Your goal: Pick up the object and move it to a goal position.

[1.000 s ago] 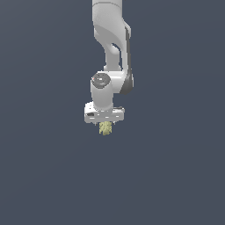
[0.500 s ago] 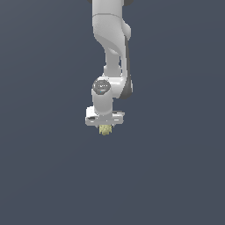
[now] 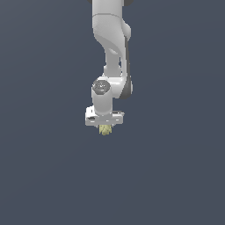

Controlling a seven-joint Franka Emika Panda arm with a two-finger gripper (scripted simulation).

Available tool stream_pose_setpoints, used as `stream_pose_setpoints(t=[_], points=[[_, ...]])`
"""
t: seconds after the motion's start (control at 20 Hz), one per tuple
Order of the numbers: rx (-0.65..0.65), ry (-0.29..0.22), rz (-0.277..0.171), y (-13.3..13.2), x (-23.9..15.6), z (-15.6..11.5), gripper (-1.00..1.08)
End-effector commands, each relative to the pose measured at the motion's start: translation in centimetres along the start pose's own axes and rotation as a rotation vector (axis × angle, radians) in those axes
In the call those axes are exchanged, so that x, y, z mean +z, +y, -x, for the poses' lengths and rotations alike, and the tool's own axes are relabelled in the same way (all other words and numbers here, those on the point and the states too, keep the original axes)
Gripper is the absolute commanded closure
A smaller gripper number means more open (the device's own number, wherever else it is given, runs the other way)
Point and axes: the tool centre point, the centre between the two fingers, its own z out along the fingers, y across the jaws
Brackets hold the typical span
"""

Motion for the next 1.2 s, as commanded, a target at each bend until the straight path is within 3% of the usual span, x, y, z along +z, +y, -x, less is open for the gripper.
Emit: stream_pose_setpoints(t=[0.0,0.5,1.15], points=[[-0.001,0.0,0.0,-0.1,0.0,0.0,1.08],[-0.001,0.0,0.0,0.6,-0.9,2.2,1.08],[-0.001,-0.001,-0.001,2.7,-3.6,9.0,1.08]])
